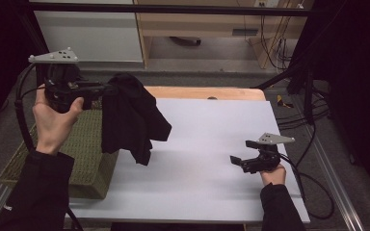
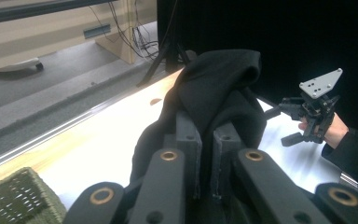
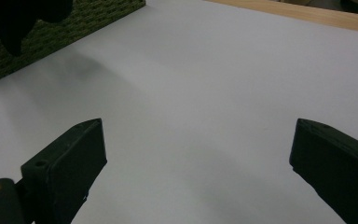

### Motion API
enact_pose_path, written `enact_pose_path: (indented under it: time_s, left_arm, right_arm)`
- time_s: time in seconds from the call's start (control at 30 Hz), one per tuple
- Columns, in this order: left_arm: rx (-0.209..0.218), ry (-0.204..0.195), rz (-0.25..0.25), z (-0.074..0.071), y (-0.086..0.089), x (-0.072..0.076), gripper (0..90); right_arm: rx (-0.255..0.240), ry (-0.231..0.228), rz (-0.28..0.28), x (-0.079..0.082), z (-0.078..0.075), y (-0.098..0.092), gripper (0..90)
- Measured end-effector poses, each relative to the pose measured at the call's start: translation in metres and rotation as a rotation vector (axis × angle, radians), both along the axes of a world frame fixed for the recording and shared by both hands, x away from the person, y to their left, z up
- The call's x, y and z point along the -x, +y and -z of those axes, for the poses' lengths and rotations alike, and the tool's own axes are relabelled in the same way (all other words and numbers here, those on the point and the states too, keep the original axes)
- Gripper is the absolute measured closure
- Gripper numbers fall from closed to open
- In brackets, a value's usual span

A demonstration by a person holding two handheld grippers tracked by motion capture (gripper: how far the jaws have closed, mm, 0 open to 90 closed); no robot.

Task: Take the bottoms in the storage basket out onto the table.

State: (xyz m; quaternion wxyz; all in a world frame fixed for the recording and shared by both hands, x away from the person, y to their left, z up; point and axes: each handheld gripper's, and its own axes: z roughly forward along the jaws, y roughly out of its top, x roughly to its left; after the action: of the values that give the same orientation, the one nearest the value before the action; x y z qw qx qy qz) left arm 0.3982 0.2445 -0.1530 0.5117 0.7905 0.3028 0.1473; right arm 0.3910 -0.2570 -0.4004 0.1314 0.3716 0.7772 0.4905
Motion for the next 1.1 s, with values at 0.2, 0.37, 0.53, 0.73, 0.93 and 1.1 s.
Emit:
enact_pose_path:
  time_s: [0.2,0.37,0.53,0.73,0.93,1.1]
  left_arm:
    - [0.001,0.008,0.019,0.007,-0.009,-0.003,84.1]
    - [-0.006,0.019,0.029,0.014,-0.016,-0.005,84.1]
    - [0.004,0.034,0.043,0.023,-0.021,-0.009,84.1]
    - [-0.007,0.050,0.052,0.034,-0.030,-0.014,84.1]
    - [-0.012,0.061,0.064,0.043,-0.041,-0.018,84.1]
    - [-0.026,0.073,0.067,0.052,-0.050,-0.021,84.1]
  right_arm:
    - [-0.001,0.000,0.000,0.000,0.000,0.000,4.2]
    - [-0.001,0.000,0.000,0.000,0.000,0.000,4.2]
    - [-0.001,0.000,0.001,0.000,0.000,0.000,4.2]
    - [0.000,0.002,0.001,0.000,0.000,0.000,4.2]
    - [0.000,0.002,0.000,0.000,0.000,0.000,4.2]
    - [0.000,0.000,0.001,0.000,0.000,0.001,4.2]
